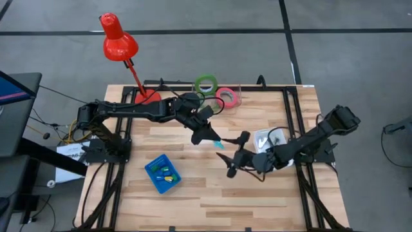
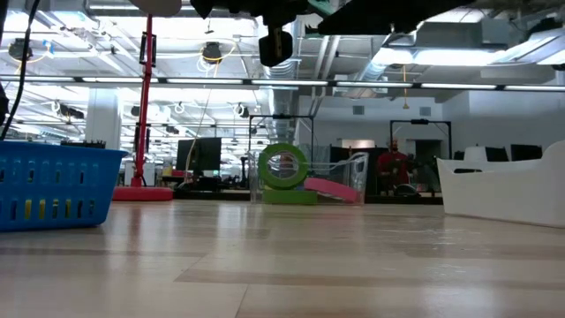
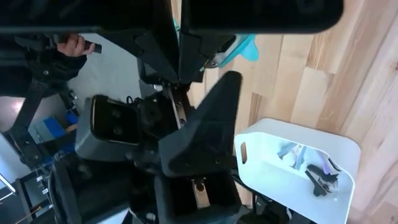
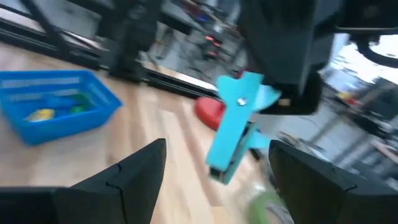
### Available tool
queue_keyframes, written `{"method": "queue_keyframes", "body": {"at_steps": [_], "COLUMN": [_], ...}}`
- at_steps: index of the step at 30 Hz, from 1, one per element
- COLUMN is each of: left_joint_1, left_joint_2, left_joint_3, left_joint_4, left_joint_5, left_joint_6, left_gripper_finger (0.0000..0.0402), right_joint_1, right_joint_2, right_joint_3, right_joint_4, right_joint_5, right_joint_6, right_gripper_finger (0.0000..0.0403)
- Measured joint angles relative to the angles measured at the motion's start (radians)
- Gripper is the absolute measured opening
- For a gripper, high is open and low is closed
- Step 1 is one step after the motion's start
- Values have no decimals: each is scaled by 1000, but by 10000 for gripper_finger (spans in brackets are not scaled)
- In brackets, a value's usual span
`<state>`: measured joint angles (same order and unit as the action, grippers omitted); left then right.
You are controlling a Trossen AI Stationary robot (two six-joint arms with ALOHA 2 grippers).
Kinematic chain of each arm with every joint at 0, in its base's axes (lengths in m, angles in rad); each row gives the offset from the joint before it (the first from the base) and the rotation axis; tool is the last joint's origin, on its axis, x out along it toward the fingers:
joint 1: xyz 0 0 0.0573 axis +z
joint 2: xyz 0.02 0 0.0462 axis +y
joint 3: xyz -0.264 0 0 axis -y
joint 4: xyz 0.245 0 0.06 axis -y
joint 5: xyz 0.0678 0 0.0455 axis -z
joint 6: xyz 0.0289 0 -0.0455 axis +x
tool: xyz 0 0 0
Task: Pick and place Stapler, Stapler remover, tape
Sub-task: Put the light blue stapler remover into the white bin
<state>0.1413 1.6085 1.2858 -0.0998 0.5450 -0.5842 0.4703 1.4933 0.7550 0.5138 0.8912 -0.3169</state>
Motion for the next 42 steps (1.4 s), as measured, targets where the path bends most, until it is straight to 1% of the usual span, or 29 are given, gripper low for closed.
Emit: {"method": "queue_keyframes", "body": {"at_steps": [2, 8, 11, 14, 18, 26, 30, 35, 38, 40, 42], "left_joint_1": [0, 0, 0, 0, 0, 0, 0, 0, 0, 0, 0], "left_joint_2": [0, 0, 1, 1, 1, 1, 1, 1, 1, 1, 1], "left_joint_3": [0, 0, 0, 0, 0, 0, 1, 1, 1, 1, 1], "left_joint_4": [3, 5, 6, 6, 8, 13, 13, 13, 13, 13, 13], "left_joint_5": [-1, -2, -2, -2, -2, -2, -2, -2, -2, -2, -1], "left_joint_6": [0, 0, 1, 2, 2, 2, 1, 0, 2, 2, 2], "left_gripper_finger": [2, 2, 2, 2, 2, 2, 2, 2, 5, 12, 29], "right_joint_1": [6, 16, 23, 30, 40, 40, 40, 40, 39, 39, 39], "right_joint_2": [22, 63, 64, 61, 55, 56, 56, 56, 56, 56, 56], "right_joint_3": [24, 59, 59, 59, 60, 60, 60, 60, 60, 60, 60], "right_joint_4": [-1, -1, -6, -6, -2, -5, -5, -5, -5, -5, -5], "right_joint_5": [45, 108, 179, 216, 232, 233, 232, 231, 229, 229, 229], "right_joint_6": [1, 3, 4, 3, 3, 3, 3, 3, 3, 3, 3], "right_gripper_finger": [276, 272, 260, 240, 198, 73, 26, 22, 33, 39, 35]}}
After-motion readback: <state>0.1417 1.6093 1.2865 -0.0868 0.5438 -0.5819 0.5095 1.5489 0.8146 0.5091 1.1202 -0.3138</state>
